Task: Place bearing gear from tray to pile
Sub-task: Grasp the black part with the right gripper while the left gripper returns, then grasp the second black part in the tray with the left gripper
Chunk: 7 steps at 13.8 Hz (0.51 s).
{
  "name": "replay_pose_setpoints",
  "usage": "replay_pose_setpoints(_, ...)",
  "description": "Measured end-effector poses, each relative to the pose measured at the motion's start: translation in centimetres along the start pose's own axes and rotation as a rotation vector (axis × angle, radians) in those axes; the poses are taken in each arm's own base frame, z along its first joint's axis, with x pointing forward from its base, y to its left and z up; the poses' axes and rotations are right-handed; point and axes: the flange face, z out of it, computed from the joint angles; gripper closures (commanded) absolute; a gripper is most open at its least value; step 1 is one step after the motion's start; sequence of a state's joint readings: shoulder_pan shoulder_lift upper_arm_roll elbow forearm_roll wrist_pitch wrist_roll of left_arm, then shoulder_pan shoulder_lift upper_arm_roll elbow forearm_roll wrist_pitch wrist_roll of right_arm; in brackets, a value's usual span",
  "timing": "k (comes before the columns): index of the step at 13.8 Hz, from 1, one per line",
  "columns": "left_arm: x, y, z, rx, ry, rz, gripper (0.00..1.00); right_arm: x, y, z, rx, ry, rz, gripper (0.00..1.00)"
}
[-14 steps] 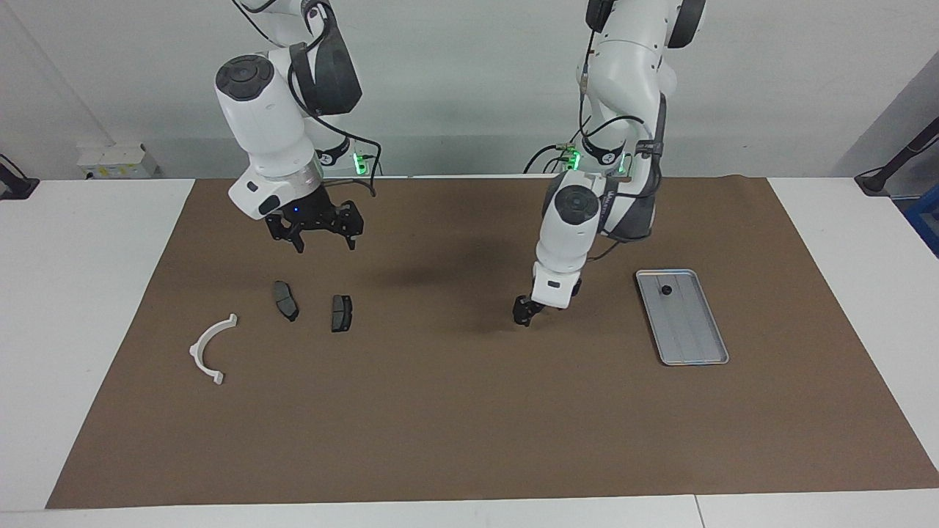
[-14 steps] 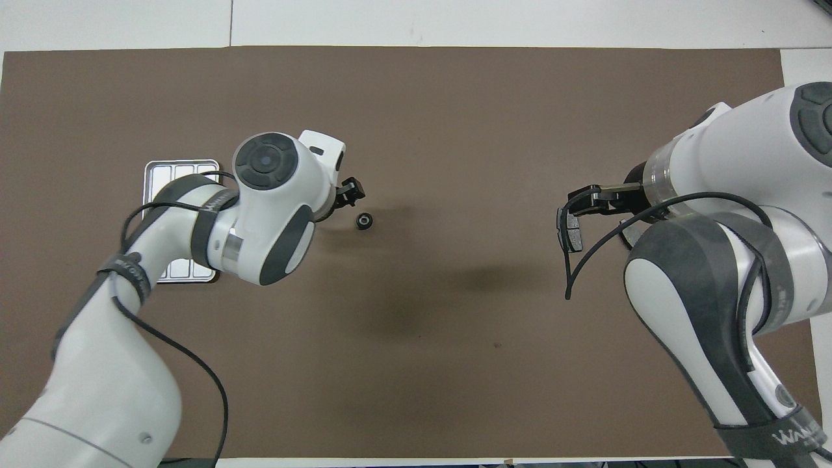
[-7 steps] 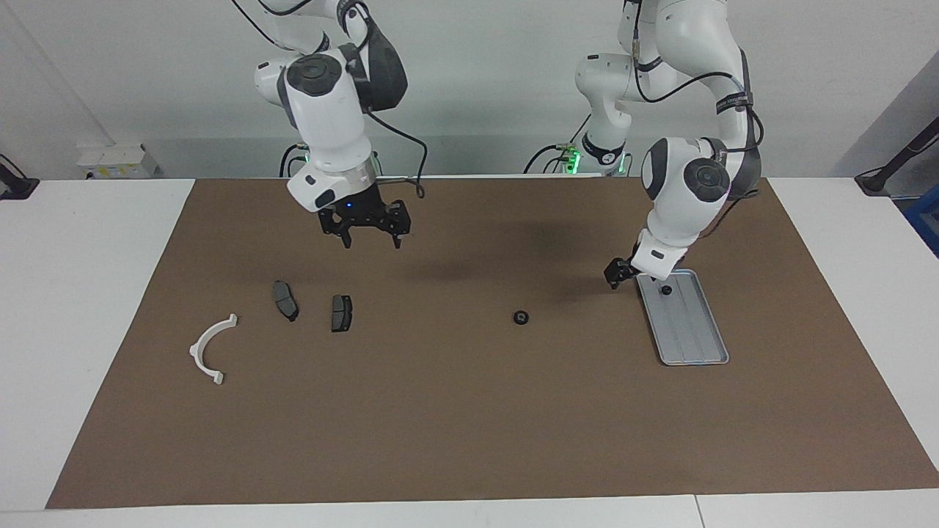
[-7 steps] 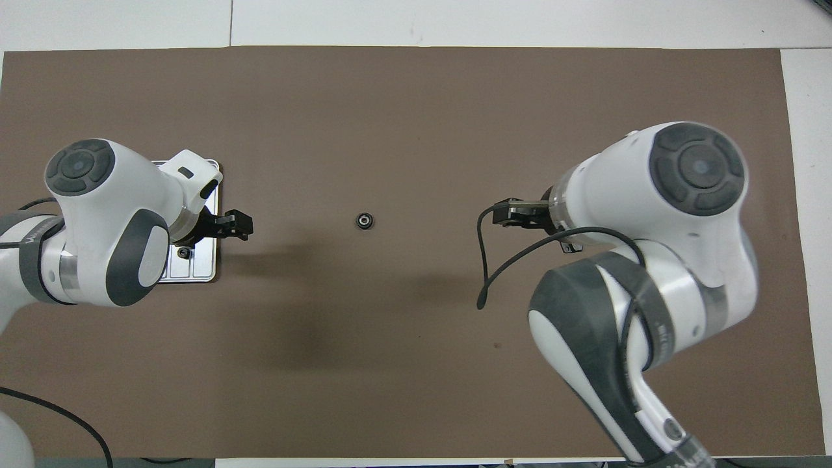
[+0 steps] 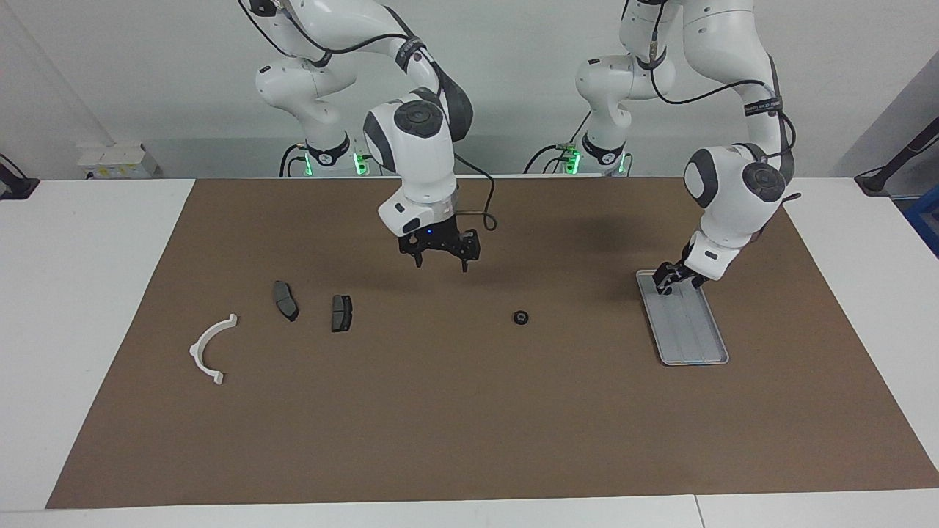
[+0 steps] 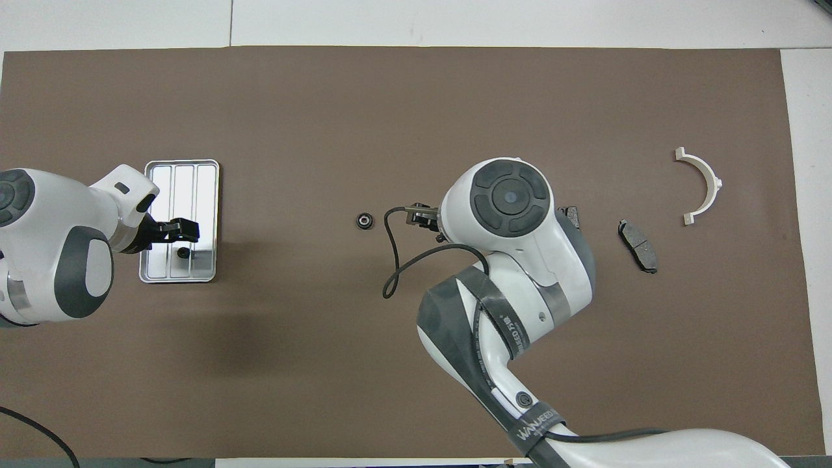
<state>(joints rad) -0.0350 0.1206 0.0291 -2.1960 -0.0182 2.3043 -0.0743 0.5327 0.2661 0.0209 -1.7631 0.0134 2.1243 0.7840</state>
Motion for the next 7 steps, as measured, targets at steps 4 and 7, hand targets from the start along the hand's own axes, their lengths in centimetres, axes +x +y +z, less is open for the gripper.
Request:
replay_pose_setpoints(4, -0.8, 0.1, 1.2, 0.000, -0.005, 0.002, 0.32, 0.1, -6.0, 4.0, -0.089, 0.020, 0.040, 0.00)
replay_pose_setpoints(7, -1.2, 0.0, 1.9, 0.001, -0.013, 0.001, 0.32, 0.1, -9.6, 7.9, -0.117, 0.026, 0.051, 0.00)
